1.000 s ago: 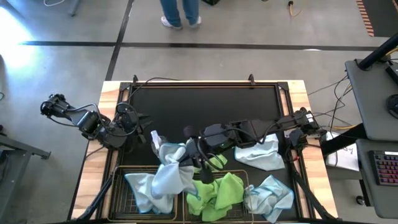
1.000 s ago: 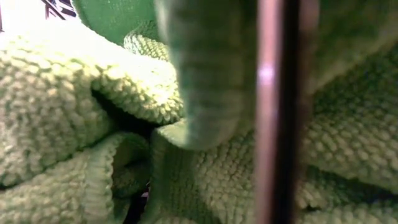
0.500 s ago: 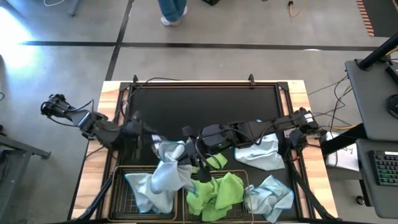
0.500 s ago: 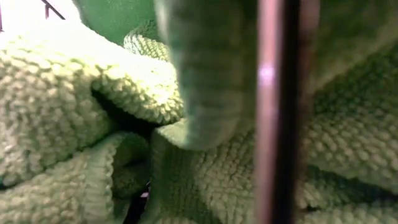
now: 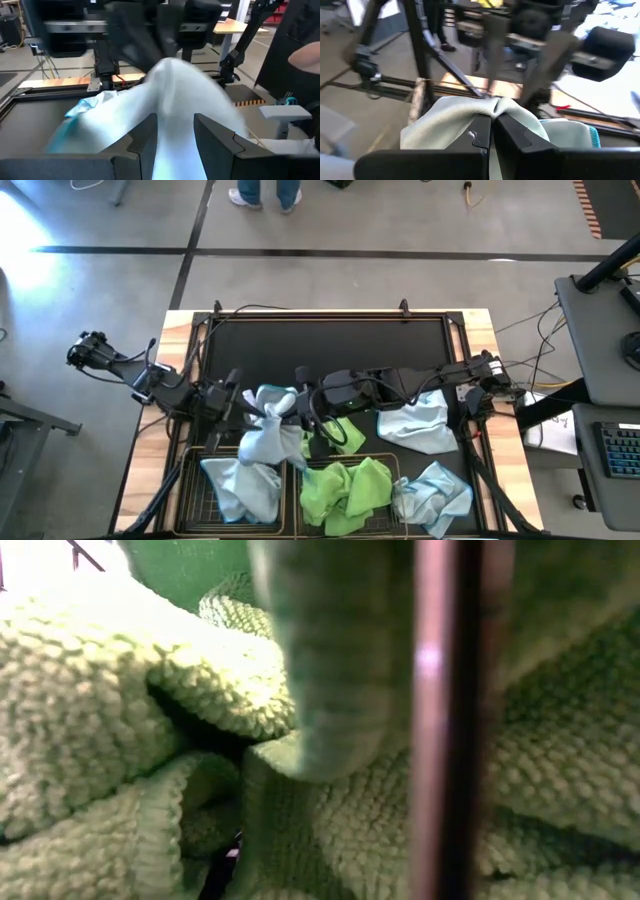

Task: Sort microfiber towel by color & place in baskets
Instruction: Put the white microfiber cloth into the left wire basket

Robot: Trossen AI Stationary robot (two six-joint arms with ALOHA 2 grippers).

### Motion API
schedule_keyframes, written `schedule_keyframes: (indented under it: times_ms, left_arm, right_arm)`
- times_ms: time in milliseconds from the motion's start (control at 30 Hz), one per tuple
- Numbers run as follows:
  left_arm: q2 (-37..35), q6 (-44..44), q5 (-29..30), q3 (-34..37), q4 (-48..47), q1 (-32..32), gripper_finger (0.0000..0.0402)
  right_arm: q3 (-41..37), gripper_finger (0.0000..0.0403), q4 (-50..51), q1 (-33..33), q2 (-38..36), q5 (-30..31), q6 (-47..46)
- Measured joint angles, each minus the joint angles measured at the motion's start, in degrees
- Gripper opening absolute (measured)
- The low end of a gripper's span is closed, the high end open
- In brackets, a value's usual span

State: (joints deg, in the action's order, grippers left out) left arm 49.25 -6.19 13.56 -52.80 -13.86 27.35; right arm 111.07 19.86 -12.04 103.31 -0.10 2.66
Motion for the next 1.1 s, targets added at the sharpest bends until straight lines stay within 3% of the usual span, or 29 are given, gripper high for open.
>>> schedule_keyframes:
  times_ms: [233, 667, 800, 1100]
  left_arm:
    - [2.1, -0.3, -2.5, -0.9, 1.6, 0.0, 0.0113]
    - [5.1, 1.2, -2.5, -3.7, -0.6, 0.0, 0.0113]
    - [6.0, 1.3, -2.5, -4.3, -1.3, 0.0, 0.0113]
    - [5.7, 2.1, -2.1, -4.7, -2.6, 0.0, 0.0113]
  right_arm:
    - [0.0, 0.0009, 0.0, 0.7, 0.0, 7.7, 2.9]
    - [0.0, 0.0009, -1.4, 0.4, 0.0, 2.8, 2.2]
    - [0.0, 0.0009, -1.6, 0.5, 0.0, -1.6, 3.2]
    - [0.0, 0.0009, -2.2, 0.3, 0.0, 0.4, 4.7]
